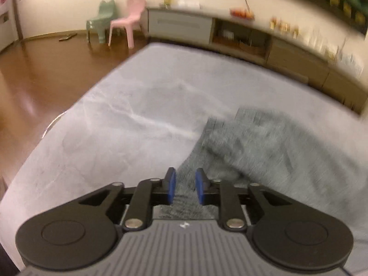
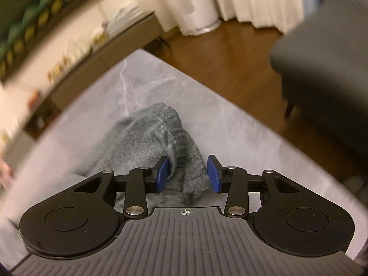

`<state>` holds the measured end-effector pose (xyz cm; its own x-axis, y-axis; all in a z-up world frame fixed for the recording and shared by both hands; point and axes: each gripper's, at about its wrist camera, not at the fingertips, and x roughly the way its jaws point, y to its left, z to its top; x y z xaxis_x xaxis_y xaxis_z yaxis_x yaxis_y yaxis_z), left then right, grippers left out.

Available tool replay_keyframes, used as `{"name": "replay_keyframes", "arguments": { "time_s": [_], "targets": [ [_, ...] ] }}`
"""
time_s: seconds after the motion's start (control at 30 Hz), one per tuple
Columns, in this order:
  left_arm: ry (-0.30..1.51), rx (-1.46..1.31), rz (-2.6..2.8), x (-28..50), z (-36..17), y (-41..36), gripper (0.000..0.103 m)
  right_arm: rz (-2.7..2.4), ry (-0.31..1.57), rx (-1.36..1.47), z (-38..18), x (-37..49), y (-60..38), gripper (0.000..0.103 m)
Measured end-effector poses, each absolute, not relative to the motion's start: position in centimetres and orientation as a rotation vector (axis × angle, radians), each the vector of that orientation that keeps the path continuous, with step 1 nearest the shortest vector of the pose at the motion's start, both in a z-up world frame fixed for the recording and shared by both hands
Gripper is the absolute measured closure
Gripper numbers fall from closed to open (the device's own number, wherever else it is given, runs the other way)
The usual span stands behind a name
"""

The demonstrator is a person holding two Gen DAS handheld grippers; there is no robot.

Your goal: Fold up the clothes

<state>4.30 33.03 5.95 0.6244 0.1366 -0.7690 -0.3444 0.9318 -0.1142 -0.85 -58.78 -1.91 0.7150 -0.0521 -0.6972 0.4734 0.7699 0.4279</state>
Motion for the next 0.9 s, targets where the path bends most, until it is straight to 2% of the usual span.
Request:
{"name": "replay_keyframes", "arguments": {
  "time_s": [0.13,0.27,0.47,0.53,0.6,0.67,0.7,0.77,0.8,0.9],
  "targets": [
    [0.845,-0.375,0.174,4.0,6.2,32.1,0.058,-0.25,0.678,0.749,-0.9,-1.8,-57.4,0.043],
    [0.865,-0.365,0.089,5.3,5.6,29.5,0.044,-0.206,0.656,0.844,0.0,-1.3,-56.6,0.042],
    [0.912,-0.474,0.081,8.8,3.4,28.5,0.037,-0.198,0.661,0.85,0.9,-0.3,-55.1,0.041],
    [0.946,-0.478,0.097,9.7,2.4,28.2,0.037,-0.203,0.681,0.819,1.3,0.7,-54.8,0.031],
    [0.976,-0.443,0.097,10.5,1.5,27.7,0.037,-0.152,0.636,0.748,3.0,1.0,-54.3,0.029],
    [0.996,-0.396,0.108,10.9,0.9,27.2,0.037,-0.102,0.591,0.677,4.6,1.4,-53.8,0.023],
    [1.005,-0.383,0.115,11.1,0.6,27.2,0.037,-0.077,0.569,0.642,5.4,1.6,-53.6,0.025],
    [1.018,-0.375,0.13,11.5,0.1,27.4,0.037,-0.028,0.523,0.571,7.1,1.9,-53.1,0.08],
    [1.021,-0.378,0.137,11.5,-0.1,27.6,0.037,-0.003,0.501,0.535,7.9,2.1,-52.9,0.097],
    [1.025,-0.399,0.154,11.6,-0.5,28.7,0.039,0.07,0.432,0.428,10.4,2.6,-52.2,0.098]
  ]
}}
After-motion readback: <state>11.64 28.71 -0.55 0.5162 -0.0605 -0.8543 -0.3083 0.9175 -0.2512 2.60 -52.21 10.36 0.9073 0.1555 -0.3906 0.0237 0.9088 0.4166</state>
